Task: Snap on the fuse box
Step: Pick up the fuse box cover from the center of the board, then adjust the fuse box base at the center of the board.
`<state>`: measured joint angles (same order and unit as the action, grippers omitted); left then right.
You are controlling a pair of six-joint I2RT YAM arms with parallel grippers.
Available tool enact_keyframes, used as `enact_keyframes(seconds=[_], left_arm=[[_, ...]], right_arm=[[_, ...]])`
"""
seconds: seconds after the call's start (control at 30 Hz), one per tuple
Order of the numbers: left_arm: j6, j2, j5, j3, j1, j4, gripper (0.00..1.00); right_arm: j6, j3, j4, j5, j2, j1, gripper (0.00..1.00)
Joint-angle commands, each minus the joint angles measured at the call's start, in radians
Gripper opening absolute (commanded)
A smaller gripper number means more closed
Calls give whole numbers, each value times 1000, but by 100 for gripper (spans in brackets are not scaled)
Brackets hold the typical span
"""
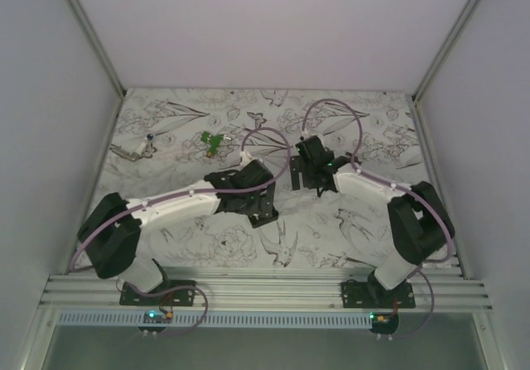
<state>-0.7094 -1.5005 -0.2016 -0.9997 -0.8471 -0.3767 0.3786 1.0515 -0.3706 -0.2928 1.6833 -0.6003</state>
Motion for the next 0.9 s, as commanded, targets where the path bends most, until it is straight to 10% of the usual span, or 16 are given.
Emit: enact_keyframes(seconds=[0.0, 0.87], left_arm=[[43, -103, -119, -88, -7, -68, 100], [204, -480, 16, -420, 82, -136, 93]], right_arm=[[15, -58, 10, -56, -106, 18, 88], [19, -269, 45, -72, -411, 48, 92]])
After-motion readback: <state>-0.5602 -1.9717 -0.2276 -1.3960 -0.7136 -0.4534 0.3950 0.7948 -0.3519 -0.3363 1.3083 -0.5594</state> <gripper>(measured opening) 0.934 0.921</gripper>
